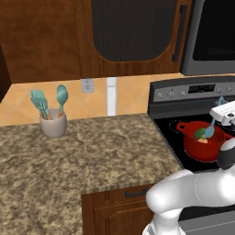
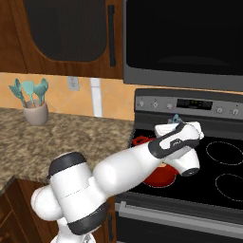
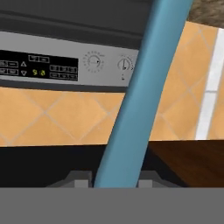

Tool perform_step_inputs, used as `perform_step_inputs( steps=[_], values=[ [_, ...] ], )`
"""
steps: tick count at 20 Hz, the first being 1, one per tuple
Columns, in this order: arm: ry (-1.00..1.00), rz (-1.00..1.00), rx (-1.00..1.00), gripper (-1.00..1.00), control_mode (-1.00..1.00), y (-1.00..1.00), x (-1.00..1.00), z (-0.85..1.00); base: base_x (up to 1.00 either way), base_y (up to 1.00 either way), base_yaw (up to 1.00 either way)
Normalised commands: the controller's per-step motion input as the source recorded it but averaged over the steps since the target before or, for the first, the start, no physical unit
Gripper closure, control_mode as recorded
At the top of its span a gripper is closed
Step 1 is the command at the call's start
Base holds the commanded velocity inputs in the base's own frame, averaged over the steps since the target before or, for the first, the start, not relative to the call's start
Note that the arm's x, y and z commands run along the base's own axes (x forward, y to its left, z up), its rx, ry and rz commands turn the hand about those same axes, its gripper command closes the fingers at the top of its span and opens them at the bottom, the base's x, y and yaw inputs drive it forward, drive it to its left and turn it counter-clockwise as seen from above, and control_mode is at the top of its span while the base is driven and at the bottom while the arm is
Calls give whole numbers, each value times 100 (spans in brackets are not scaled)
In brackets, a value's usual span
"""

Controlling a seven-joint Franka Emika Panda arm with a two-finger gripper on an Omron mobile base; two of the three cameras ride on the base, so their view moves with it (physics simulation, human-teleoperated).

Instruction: Put the squash and broccoli in the pot. Retrieve the spatula and lightly stir the vegetables in the pot.

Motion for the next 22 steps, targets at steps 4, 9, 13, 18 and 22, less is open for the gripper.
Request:
perform_step_inputs(
  steps=[4,9,13,18,22],
  values=[
    [0,-11,-6,100,-100,-1,-34,-5,0,0,0],
    [0,-13,-3,100,-100,2,-3,0,0,0,0],
    [0,-14,-1,100,-100,8,0,0,0,0,0],
    [0,-12,0,100,-100,15,4,-4,0,0,0],
    [0,-9,0,100,-100,16,1,-19,0,0,0]
  ],
)
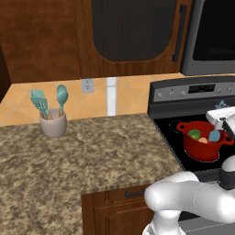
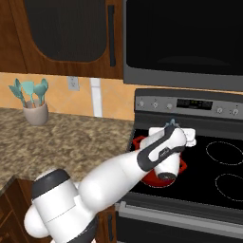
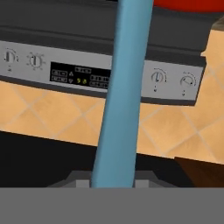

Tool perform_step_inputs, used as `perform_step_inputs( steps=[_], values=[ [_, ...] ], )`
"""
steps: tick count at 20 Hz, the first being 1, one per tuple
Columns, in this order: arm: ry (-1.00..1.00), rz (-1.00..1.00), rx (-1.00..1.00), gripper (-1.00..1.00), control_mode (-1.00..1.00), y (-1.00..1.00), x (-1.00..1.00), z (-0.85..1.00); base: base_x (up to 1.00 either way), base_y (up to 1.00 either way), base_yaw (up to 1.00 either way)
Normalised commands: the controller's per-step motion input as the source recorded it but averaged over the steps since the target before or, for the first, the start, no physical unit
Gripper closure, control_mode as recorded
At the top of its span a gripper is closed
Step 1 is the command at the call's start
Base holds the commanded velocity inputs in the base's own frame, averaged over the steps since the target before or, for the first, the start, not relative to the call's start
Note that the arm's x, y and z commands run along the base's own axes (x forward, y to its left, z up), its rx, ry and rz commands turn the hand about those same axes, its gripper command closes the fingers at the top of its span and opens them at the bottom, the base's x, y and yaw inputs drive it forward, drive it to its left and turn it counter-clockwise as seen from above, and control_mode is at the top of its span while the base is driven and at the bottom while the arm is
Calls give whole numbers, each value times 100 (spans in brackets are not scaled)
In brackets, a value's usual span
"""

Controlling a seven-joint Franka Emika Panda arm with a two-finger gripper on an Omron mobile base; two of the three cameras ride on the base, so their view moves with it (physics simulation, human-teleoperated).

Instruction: Put the squash and broccoli in the pot. Retrieve the spatula and lightly stir the vegetables in the pot.

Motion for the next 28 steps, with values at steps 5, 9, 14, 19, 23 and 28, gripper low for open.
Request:
perform_step_inputs(
  steps=[5,9,14,19,23,28],
  values=[
    [-7,-5,2,100,-100,24,25,-31,0,0,0],
    [-1,-1,0,100,-100,5,8,-36,0,0,0],
    [-3,0,0,100,-100,0,0,-20,0,0,0],
    [-16,0,0,100,-100,0,0,17,0,0,0],
    [-6,0,0,100,-100,0,0,9,0,0,0],
    [0,0,0,100,-100,0,0,-19,0,0,0]
  ],
)
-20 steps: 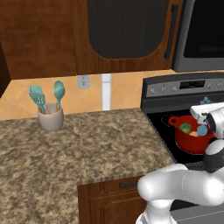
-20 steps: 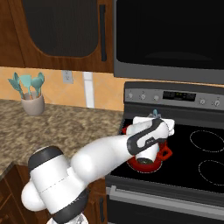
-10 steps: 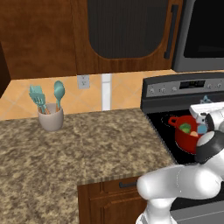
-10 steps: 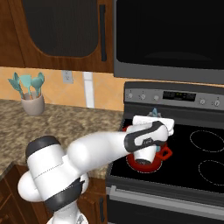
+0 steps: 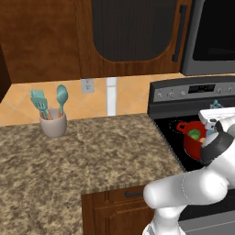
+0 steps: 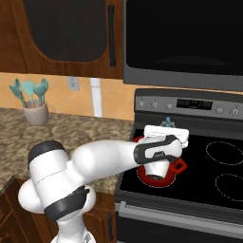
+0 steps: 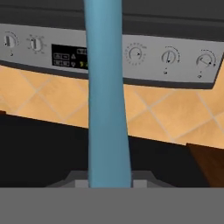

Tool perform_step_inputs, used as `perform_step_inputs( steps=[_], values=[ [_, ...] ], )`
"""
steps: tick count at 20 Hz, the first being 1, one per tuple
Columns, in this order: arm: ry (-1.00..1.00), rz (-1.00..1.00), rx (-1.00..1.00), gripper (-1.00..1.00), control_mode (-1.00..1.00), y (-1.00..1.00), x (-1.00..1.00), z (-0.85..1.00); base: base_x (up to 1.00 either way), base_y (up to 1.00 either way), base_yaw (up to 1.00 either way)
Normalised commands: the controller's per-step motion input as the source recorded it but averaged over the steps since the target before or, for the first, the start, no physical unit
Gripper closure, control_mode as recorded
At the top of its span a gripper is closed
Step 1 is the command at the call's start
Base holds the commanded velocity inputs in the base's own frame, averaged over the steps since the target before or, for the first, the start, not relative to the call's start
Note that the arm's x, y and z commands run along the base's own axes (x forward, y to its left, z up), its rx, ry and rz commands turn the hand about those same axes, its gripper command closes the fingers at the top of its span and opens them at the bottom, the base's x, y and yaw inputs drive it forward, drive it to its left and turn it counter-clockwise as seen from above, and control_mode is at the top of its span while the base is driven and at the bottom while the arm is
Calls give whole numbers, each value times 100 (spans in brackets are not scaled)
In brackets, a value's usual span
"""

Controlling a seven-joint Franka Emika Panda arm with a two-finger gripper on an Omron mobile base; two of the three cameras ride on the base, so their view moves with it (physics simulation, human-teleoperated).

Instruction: Put the squash and broccoli in the pot. Retrieve the spatula and lightly stir the vegetables in the pot.

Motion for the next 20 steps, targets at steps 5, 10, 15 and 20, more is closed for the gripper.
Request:
perform_step_inputs(
  steps=[5,10,15,20],
  values=[
    [0,0,0,100,-100,0,-1,-32,0,0,0],
    [-1,0,0,100,-100,0,-12,1,0,0,0],
    [-1,0,0,100,-100,16,-12,52,0,0,0],
    [22,0,0,100,-100,48,0,2,0,0,0]
  ],
)
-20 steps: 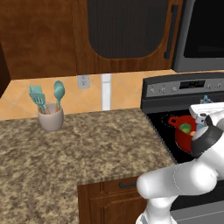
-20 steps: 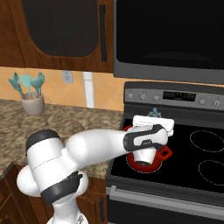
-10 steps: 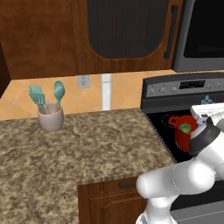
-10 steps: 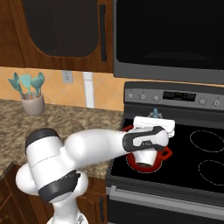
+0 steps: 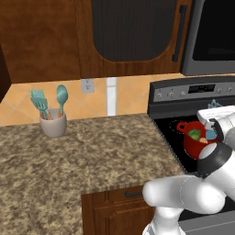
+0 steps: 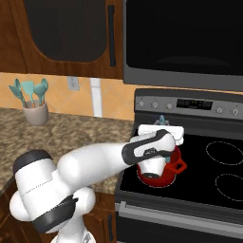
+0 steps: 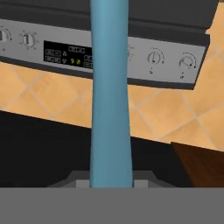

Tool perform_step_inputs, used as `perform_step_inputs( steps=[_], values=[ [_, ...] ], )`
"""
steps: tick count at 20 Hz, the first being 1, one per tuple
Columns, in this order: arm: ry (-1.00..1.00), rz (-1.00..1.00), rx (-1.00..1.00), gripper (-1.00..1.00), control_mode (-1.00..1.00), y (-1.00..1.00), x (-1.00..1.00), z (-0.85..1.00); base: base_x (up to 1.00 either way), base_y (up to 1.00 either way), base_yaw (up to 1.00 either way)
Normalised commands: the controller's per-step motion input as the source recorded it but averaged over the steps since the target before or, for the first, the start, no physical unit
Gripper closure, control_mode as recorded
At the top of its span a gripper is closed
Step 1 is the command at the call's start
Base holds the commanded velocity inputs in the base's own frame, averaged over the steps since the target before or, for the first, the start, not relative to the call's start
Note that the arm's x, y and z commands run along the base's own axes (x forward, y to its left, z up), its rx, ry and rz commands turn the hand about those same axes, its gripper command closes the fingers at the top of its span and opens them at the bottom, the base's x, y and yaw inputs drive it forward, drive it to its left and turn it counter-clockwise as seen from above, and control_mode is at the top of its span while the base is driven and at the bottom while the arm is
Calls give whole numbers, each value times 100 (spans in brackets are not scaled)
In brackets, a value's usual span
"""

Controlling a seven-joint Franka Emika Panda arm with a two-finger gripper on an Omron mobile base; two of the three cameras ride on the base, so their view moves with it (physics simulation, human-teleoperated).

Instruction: Put the squash and broccoli in the pot. Retrieve the spatula and lightly stir the vegetables in the pot.

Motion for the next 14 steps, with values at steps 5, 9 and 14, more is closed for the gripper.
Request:
perform_step_inputs(
  steps=[5,9,14],
  values=[
    [12,0,0,100,-100,34,0,-1,0,0,0],
    [-2,0,0,100,-100,-3,-15,-9,0,0,0],
    [-1,0,1,100,-100,-9,-14,-46,0,0,0]
  ],
)
